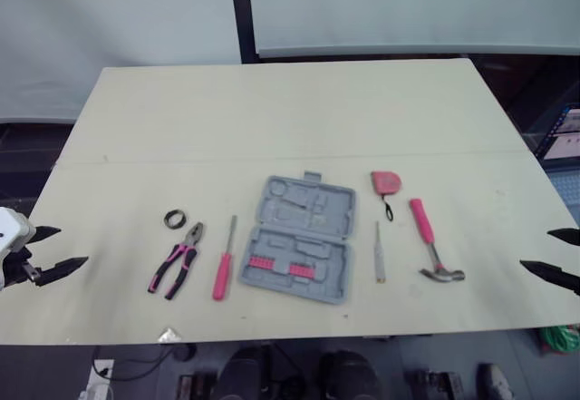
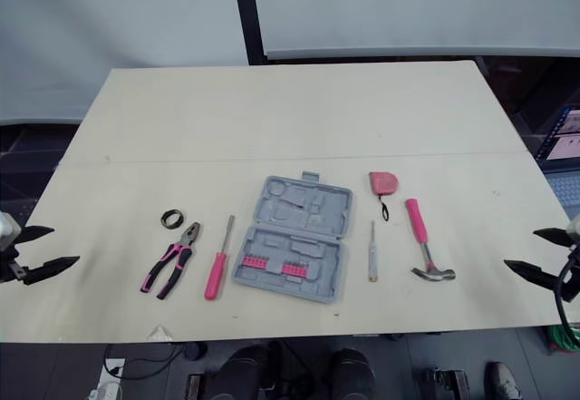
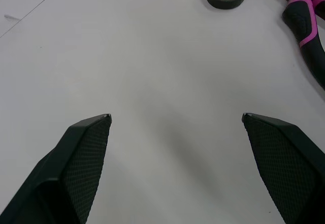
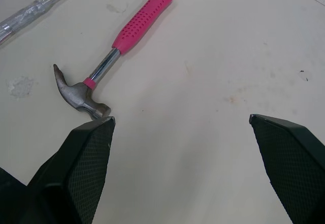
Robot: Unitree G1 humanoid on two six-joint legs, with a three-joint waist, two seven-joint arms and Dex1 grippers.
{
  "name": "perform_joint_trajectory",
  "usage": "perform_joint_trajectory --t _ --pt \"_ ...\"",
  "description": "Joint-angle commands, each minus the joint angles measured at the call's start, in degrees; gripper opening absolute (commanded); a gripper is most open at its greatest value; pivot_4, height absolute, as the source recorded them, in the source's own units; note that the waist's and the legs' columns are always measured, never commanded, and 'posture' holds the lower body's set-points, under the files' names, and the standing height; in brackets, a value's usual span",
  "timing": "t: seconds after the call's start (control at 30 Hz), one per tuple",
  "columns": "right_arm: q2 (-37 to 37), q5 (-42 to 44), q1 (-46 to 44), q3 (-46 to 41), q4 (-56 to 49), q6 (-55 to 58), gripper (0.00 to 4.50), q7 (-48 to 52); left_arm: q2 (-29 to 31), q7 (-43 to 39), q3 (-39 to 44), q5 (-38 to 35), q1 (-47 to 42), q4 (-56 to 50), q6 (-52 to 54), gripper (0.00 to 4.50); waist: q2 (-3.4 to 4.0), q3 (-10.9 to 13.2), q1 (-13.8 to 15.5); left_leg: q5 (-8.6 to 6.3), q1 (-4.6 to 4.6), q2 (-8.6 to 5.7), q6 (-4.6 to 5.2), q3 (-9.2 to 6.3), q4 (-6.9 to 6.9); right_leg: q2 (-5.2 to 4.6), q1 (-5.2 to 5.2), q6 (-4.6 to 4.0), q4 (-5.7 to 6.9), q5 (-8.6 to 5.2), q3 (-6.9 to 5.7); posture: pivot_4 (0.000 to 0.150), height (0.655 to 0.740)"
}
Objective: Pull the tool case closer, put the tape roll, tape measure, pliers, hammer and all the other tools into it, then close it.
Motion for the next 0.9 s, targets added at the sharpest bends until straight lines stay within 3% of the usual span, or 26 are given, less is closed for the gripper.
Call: perform_joint_trajectory --t 0.03,0.9 --pt "-0.2 0.4 0.3 -2.2 0.1 -0.5 4.50 -0.4 0.8 -0.5 1.0 -0.6 0.7 -0.4 -0.1 4.45 0.00 0.0 0.0 0.00 0.00 0.00 0.00 0.00 0.00 0.00 0.00 0.00 0.00 0.00 0.00 0.150 0.7278" --pt "-0.4 0.3 0.4 -2.1 0.0 -0.5 4.50 -0.6 0.9 0.6 0.8 0.1 0.2 1.3 -0.9 4.45 0.00 0.0 0.0 0.00 0.00 0.00 0.02 0.00 0.04 0.00 0.00 0.00 0.03 0.00 0.00 0.150 0.7278"
